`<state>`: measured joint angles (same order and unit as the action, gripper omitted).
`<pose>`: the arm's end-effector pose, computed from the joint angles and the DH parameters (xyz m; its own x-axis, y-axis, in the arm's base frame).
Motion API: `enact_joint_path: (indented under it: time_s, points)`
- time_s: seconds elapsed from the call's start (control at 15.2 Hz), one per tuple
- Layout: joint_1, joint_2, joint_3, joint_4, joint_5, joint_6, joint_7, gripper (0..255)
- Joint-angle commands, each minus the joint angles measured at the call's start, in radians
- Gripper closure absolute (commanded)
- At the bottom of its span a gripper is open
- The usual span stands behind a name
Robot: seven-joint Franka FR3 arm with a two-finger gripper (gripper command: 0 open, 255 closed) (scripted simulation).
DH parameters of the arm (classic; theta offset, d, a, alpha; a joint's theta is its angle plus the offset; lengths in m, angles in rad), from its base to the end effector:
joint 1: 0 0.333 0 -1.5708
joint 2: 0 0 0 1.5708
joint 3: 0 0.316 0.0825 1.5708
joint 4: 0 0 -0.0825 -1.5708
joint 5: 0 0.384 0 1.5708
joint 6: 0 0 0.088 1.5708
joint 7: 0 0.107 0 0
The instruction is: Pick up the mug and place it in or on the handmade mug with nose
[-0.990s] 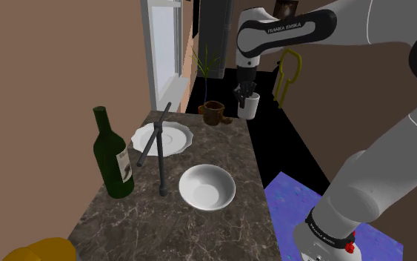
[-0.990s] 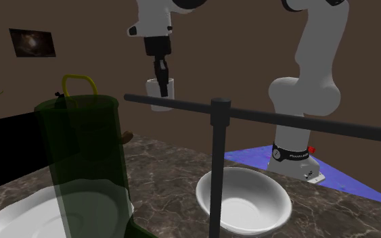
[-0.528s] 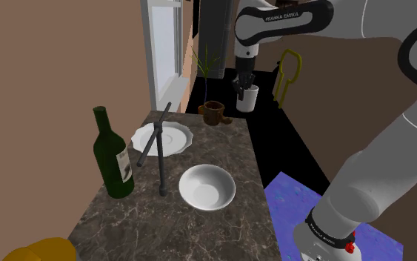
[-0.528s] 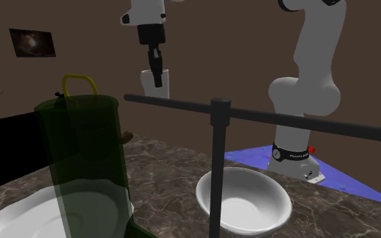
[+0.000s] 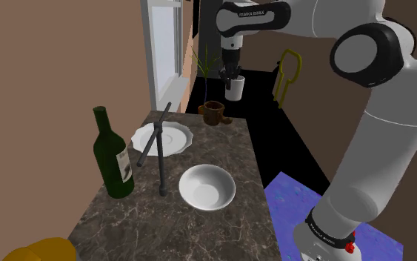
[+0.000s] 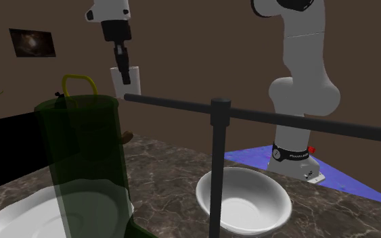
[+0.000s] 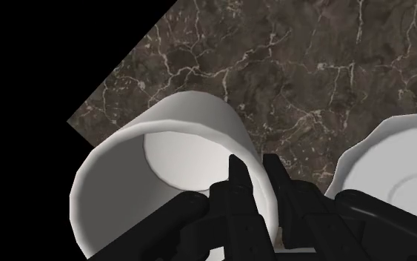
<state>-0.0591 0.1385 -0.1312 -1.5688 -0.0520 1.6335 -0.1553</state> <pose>0.5857 -0.1134 0.5518 0.9961 -0.0315 -0.0826 -0.0268 -0.9980 0.0574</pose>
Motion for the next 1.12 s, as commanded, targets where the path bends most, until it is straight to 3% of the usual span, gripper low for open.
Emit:
enact_joint_path:
  time_s: [0.0,0.26,0.33,1.06]
  points:
    - [-0.011,0.106,-0.006,0.151,0.014,-0.045,-0.019,255]
    - [-0.042,0.337,-0.008,0.508,0.043,-0.170,-0.045,255]
    - [-0.063,0.476,-0.008,0.739,0.058,-0.263,-0.054,255]
    - [-0.047,0.390,-0.006,0.447,0.048,-0.057,-0.043,255]
